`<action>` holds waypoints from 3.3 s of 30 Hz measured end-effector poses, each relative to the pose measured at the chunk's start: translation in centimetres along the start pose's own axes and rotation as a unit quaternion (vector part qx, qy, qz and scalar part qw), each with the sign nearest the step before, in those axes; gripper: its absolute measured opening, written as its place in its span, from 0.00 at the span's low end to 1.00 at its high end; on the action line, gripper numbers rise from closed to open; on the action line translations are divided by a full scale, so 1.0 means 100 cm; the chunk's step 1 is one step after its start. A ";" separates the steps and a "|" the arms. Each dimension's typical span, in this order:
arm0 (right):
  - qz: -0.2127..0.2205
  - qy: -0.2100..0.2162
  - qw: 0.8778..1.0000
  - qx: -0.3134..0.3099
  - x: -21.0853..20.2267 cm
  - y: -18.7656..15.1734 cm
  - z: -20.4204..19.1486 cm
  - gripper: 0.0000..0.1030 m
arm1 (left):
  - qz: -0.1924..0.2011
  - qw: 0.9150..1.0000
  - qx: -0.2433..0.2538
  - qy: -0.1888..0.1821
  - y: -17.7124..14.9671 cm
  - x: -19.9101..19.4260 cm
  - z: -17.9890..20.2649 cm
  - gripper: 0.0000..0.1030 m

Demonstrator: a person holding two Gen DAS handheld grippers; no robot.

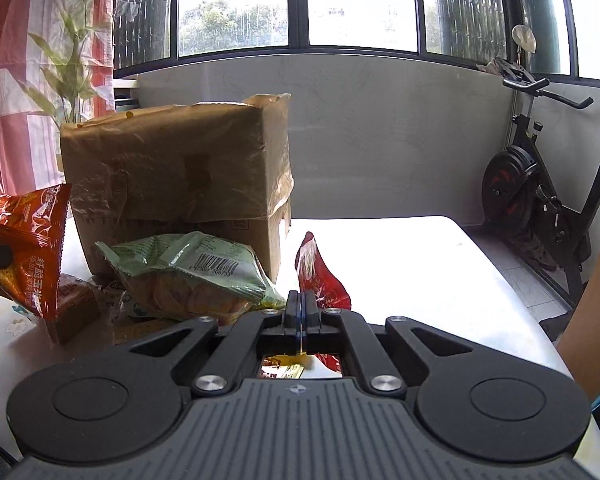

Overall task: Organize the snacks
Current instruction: 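Carry the orange packet into the box with the left tool while the right tool grasps a red packet, then grasp the bread bun packet with the left tool while the right tool grasps the green bag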

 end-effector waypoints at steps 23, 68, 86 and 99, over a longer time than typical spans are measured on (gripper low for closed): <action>0.129 0.134 0.980 -0.066 0.042 0.171 -0.064 0.00 | 0.110 0.989 0.098 0.024 0.182 0.036 0.037 0.46; 0.019 0.113 0.993 -0.005 0.091 0.096 -0.052 0.60 | 0.012 0.998 0.042 0.036 0.135 0.059 -0.021 0.81; -0.101 0.085 0.986 0.106 0.096 0.005 -0.034 0.93 | -0.039 0.998 0.018 0.044 0.079 0.050 -0.049 0.81; -0.115 0.143 0.964 0.191 0.102 -0.012 -0.026 0.87 | -0.072 0.997 0.000 0.033 0.038 0.053 -0.051 0.81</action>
Point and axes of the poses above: each gripper's, at about its wrist camera, not at the fingertips, and x roughly the way its jaws point, z to its right, y to its top, the point moved 8 cm from there along x, roughly the way its jaws point, and after that the axes turned 6 degrees about y, right-handed, at the moved point
